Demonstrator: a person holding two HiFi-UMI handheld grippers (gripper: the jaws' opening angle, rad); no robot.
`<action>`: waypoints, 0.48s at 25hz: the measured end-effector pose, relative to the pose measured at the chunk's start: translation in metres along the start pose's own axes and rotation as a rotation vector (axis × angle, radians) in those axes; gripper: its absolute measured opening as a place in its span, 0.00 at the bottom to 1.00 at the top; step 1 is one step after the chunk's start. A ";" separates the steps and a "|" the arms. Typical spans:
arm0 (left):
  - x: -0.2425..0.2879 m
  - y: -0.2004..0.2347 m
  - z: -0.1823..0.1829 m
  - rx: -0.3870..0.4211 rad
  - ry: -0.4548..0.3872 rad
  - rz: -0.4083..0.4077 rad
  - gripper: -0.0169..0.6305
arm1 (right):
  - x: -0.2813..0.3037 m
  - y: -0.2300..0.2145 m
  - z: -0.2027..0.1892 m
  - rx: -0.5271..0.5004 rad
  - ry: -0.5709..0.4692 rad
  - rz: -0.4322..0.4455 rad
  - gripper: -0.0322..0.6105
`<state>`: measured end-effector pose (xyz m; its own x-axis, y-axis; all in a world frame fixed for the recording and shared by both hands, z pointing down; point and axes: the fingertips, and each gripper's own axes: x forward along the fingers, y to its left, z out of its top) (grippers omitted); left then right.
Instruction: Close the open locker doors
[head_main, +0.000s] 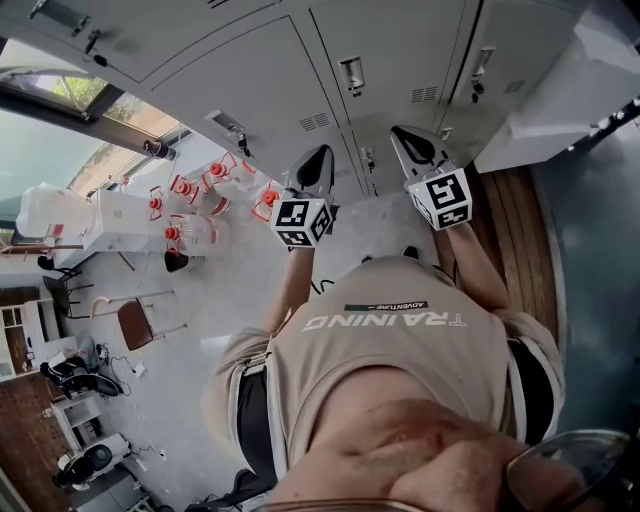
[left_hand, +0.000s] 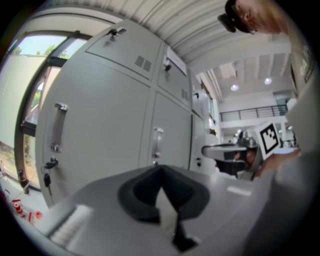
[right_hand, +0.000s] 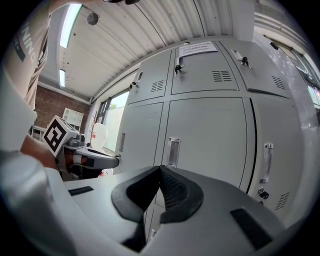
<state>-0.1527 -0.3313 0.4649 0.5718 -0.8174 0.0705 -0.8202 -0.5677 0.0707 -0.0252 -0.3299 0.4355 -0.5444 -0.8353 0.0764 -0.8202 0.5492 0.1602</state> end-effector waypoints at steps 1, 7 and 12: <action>0.000 0.000 -0.002 0.000 0.006 0.000 0.02 | 0.000 0.001 -0.001 -0.001 0.003 0.000 0.07; 0.007 -0.009 0.002 0.029 0.000 -0.029 0.02 | -0.006 -0.005 -0.009 0.022 0.014 -0.020 0.07; 0.013 -0.018 -0.002 0.039 0.020 -0.072 0.02 | -0.006 -0.011 -0.013 0.083 0.001 -0.023 0.07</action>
<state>-0.1303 -0.3320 0.4663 0.6296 -0.7721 0.0867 -0.7765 -0.6290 0.0375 -0.0102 -0.3315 0.4459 -0.5247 -0.8480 0.0746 -0.8445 0.5296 0.0803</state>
